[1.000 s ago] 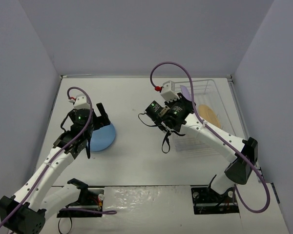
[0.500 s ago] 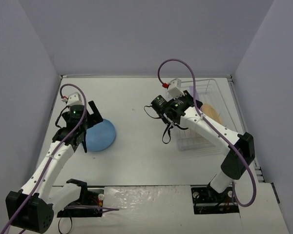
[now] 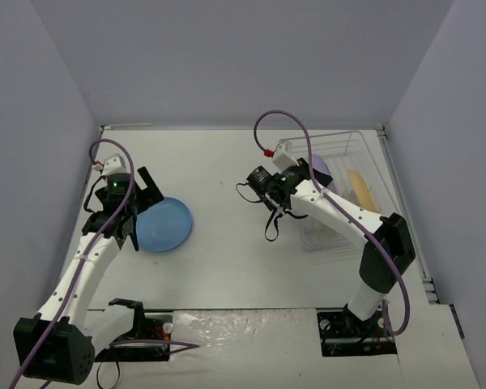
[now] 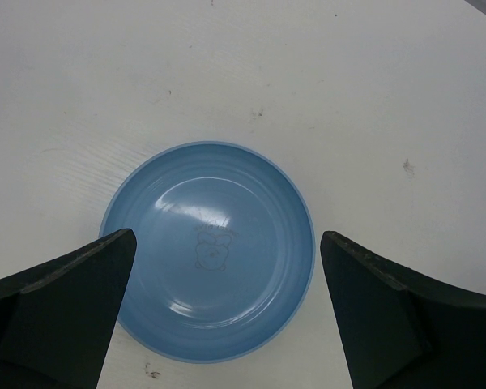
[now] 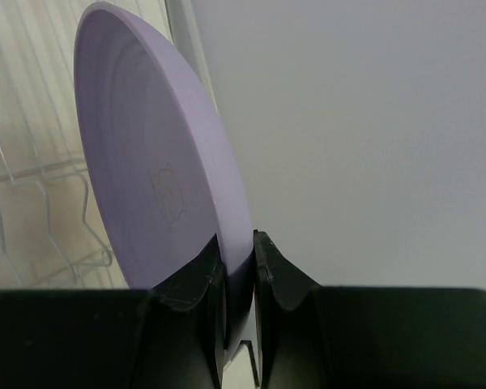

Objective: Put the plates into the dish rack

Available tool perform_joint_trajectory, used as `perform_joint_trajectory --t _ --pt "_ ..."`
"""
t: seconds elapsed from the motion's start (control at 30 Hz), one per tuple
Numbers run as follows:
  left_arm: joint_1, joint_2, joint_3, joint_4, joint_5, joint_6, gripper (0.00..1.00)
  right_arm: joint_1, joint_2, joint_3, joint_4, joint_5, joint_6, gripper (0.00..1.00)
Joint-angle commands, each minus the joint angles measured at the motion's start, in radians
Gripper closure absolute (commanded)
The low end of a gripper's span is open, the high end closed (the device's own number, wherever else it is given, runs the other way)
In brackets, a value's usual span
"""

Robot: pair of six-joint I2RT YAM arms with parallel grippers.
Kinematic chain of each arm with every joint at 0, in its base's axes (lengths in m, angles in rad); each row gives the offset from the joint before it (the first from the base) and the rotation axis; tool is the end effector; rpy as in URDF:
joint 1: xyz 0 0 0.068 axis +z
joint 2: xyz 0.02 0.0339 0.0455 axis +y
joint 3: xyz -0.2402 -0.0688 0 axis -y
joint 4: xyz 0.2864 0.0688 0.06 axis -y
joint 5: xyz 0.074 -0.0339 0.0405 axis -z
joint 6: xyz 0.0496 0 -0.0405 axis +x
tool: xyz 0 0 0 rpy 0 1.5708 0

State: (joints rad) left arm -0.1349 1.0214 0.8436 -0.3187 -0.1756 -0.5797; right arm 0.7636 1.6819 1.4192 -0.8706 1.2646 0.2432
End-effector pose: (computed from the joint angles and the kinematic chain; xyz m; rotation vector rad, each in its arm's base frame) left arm 0.2936 -0.0311 0.2682 -0.5614 1.9915 -0.2600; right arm 0.3047 0.2262 0.2552 -0.1961 1.9794 -1.0494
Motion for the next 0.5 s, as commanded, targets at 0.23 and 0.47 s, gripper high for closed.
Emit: perform_joint_trajectory --t 0.23,0.47 --pt "0.009 -0.026 0.027 0.013 0.009 -0.004 0.03 0.020 0.127 -0.027 -0.130 0.017 0.121 1.00" --pt "0.011 -0.027 0.023 -0.001 -0.004 -0.012 0.03 0.013 0.087 -0.037 -0.090 -0.019 0.174 0.90"
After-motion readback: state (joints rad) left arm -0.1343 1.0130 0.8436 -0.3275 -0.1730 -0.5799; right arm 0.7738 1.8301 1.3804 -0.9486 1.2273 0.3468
